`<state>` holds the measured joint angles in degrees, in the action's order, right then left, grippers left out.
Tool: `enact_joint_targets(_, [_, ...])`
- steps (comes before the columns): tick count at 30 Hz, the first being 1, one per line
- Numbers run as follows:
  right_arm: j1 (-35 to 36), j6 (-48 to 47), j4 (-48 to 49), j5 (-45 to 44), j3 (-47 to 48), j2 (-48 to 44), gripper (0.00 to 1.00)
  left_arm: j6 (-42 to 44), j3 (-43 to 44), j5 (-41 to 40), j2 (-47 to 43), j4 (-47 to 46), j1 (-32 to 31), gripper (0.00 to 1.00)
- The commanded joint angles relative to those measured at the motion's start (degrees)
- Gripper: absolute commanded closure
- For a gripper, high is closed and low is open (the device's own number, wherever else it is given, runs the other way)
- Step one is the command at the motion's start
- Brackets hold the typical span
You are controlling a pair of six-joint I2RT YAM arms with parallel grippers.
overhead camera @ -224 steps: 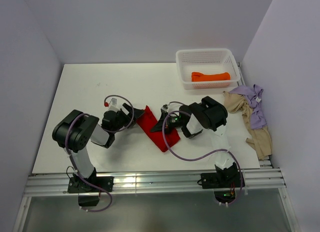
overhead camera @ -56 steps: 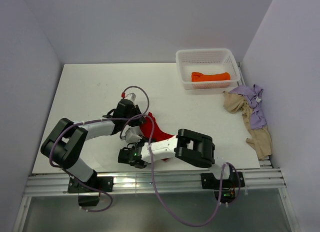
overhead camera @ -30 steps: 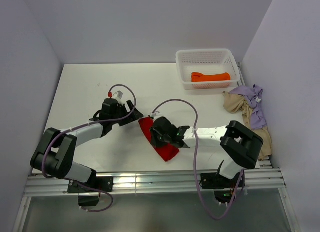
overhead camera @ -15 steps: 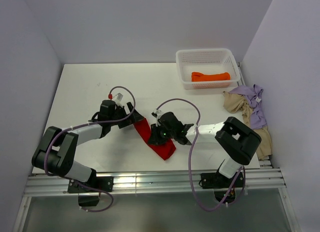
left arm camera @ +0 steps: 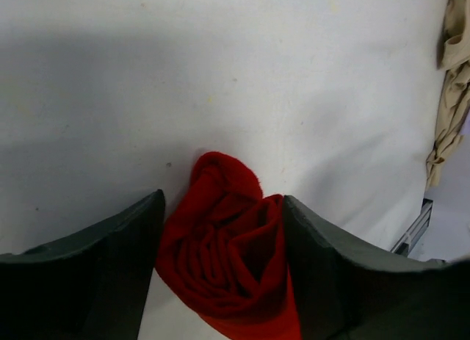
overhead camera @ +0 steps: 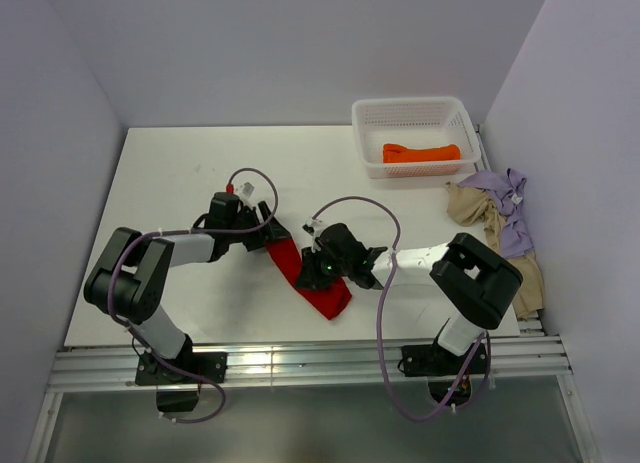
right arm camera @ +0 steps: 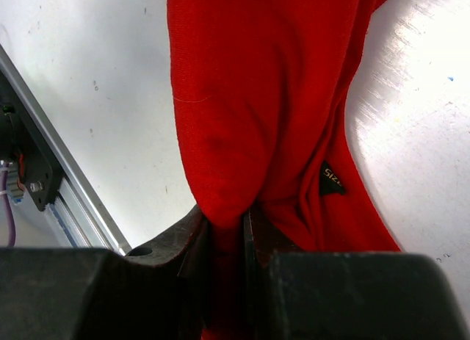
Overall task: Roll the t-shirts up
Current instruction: Roll the tshirt
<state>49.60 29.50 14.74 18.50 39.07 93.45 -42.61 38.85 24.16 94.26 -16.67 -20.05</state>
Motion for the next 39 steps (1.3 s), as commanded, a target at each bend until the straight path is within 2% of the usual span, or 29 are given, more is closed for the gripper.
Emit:
enact_joint_targets(1, [0.14,-1.72,-7.71,-1.63,-1.10,2.00,1.00,1.65,0.70,0.62,1.98,2.60,0.01,0.33])
enact_joint_targets(3, [0.05,-1.98,-8.15,-1.98,-1.10,1.74,1.00,2.09,0.35,0.71,1.28,2.78,0.01,0.42])
enact_joint_targets(4, [0.14,-2.07,-8.32,-2.33,-1.01,1.56,1.00,2.35,-0.09,0.45,0.93,3.04,0.01,0.49])
enact_joint_targets(11, [0.05,-2.16,-9.64,-3.56,-0.22,1.73,1.00,3.50,-1.41,2.64,-0.39,2.96,0.01,0.70])
enact_joint_targets(13, [0.05,-2.16,-10.43,-4.17,0.13,2.00,1.00,3.24,-2.02,2.56,-0.39,2.34,0.01,0.90])
enact_joint_targets(16, [-0.12,-2.60,-12.19,-5.75,1.79,2.00,0.99,2.45,-4.03,1.86,-1.70,0.15,0.01,1.00])
enact_joint_targets(21, [-0.30,-4.62,-17.02,-8.65,4.70,1.82,0.83,0.86,-7.64,-2.70,-5.30,-1.18,0.01,1.00])
enact_joint_targets(22, [-0.30,-4.80,-17.38,-8.75,5.31,1.48,0.73,0.60,-8.17,-3.33,-6.88,-1.18,0.01,1.00])
enact_joint_targets(24, [-0.30,-5.15,-17.82,-8.92,5.32,0.77,0.59,-0.19,-9.84,-5.95,-8.73,-1.26,0.01,1.00])
enact_joint_targets(25, [-0.21,-5.15,-17.82,-8.92,5.32,-0.10,0.48,-0.45,-10.46,-6.75,-10.74,-1.35,0.01,1.00])
enact_joint_targets(31, [-0.30,-4.54,-18.87,-9.36,5.14,-4.58,0.27,-0.72,-12.31,-12.38,-15.59,1.02,-0.95,1.00])
enact_joint_targets(36, [-0.38,-2.34,-20.36,-11.03,4.53,-10.99,0.15,-1.34,-13.36,-14.32,-14.37,-0.12,-2.62,1.00])
enact_joint_targets(38, [-0.73,-0.77,-20.54,-11.73,3.39,-13.37,0.03,-1.42,-13.36,-15.10,-13.75,-0.12,-2.97,1.00])
enact_joint_targets(39, [-0.91,-0.41,-20.54,-11.73,2.86,-16.25,0.02,-1.51,-13.28,-15.46,-13.58,-0.03,-3.23,1.00])
